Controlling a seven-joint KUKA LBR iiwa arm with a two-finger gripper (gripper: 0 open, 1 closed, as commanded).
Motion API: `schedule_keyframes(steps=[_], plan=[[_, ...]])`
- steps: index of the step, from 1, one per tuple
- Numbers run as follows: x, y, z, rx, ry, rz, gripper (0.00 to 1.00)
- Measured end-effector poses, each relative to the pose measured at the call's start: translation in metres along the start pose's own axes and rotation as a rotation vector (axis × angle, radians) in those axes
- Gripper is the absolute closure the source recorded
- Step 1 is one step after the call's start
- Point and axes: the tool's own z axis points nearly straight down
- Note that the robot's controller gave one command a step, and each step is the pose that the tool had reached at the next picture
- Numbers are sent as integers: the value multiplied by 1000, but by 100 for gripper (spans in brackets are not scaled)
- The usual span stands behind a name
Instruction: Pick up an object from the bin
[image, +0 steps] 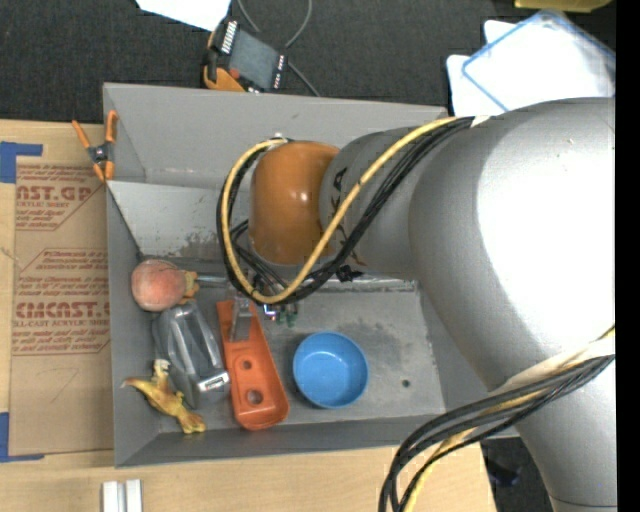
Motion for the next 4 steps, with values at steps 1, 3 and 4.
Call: schedule_keyframes(steps=[1, 3, 4], plan=[[16, -1, -104, 0, 5, -6, 100], [25, 3, -86, -2, 4, 33, 100], [11, -35, -63, -4, -7, 123, 100]])
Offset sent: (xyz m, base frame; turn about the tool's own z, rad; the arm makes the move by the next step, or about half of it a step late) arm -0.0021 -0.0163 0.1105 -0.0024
